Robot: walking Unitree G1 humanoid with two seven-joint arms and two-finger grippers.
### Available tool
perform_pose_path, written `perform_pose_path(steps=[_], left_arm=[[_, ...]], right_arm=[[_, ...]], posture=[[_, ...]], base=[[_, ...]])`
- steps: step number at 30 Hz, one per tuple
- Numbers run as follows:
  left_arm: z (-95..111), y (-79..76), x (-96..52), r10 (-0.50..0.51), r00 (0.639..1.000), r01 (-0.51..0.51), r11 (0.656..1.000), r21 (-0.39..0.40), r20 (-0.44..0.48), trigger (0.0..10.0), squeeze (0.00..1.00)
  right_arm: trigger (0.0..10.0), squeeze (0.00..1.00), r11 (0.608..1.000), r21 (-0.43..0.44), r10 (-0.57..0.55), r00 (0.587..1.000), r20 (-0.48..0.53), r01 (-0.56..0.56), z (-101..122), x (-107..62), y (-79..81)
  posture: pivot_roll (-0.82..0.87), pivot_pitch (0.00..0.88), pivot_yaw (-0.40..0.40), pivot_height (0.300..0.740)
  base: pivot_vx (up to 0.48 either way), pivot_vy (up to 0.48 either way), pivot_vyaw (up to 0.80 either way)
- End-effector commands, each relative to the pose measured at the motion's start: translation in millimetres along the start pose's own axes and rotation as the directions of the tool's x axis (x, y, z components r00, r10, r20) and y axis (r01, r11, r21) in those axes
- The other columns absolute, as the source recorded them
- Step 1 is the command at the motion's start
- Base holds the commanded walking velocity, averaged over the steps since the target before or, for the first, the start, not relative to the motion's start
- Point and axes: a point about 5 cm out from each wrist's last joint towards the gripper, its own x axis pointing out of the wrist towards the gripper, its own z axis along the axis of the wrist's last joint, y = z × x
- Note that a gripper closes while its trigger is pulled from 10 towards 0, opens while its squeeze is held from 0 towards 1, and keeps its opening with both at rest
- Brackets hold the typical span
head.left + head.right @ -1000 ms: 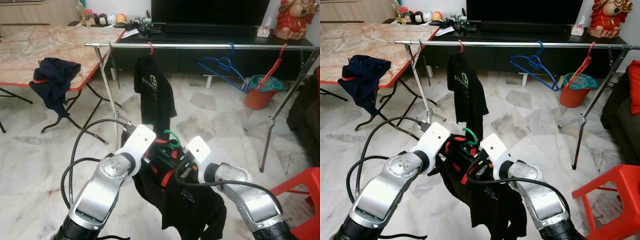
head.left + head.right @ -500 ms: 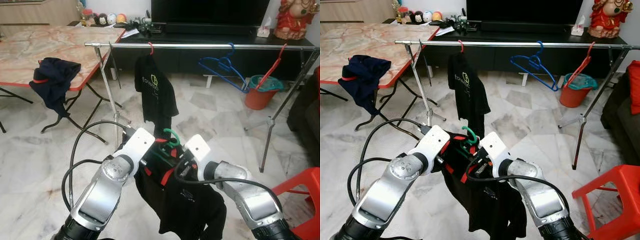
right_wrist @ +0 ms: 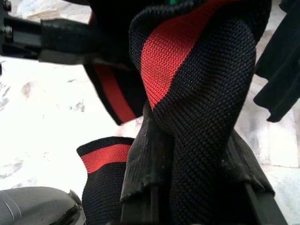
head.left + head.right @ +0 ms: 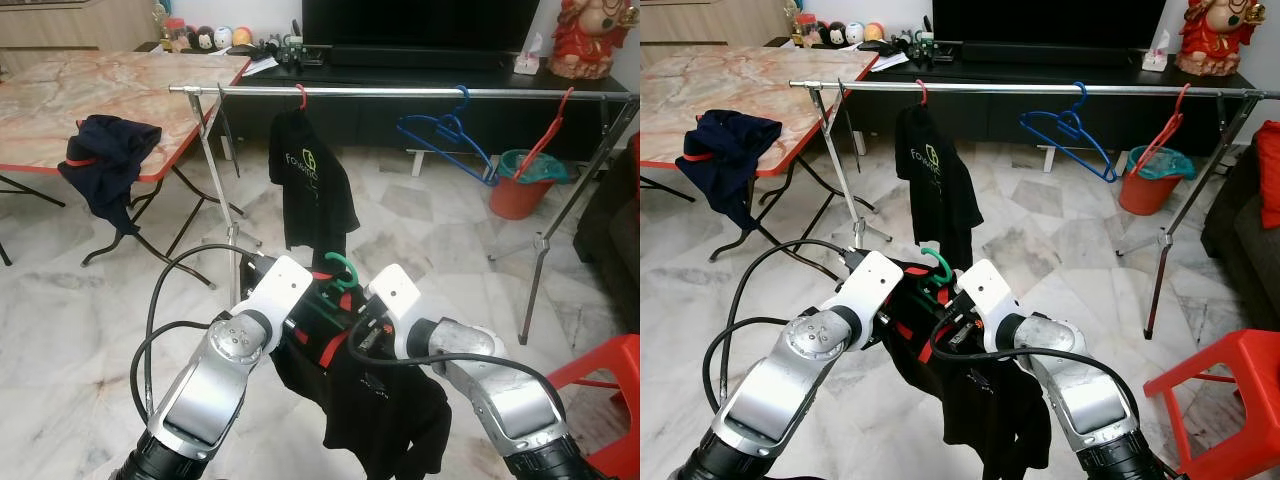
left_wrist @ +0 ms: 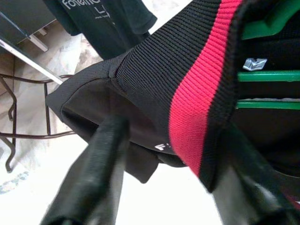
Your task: Hang hanger
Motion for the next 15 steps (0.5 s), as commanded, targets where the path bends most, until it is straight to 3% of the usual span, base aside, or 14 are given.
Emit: perform_pose_path(steps=[1, 15], left_arm=[[-2.6, 1.9, 0.4, 0.007, 1.0, -0.007, 1.0, -0.008, -0.006, 0.0, 0.0], [-4.8, 1.1, -0.2, -0.013, 1.0, 0.013, 1.0, 0.001, -0.011, 0.0, 0.0]], right_arm=[[10.0, 0.0, 0.999, -0.033, 0.009, 0.998, 0.062, -0.007, 18.6, -3.2, 1.2], [10.0, 0.0, 0.999, -0.038, 0.009, 0.998, 0.066, -0.006, 20.8, -4.1, 0.5]], posture=[[-0.16, 0.0, -0.002, 0.74], [-0.16, 0.0, 0.0, 0.74]], base=[[0.0, 0.0, 0.0], [0.0, 0.0, 0.0]])
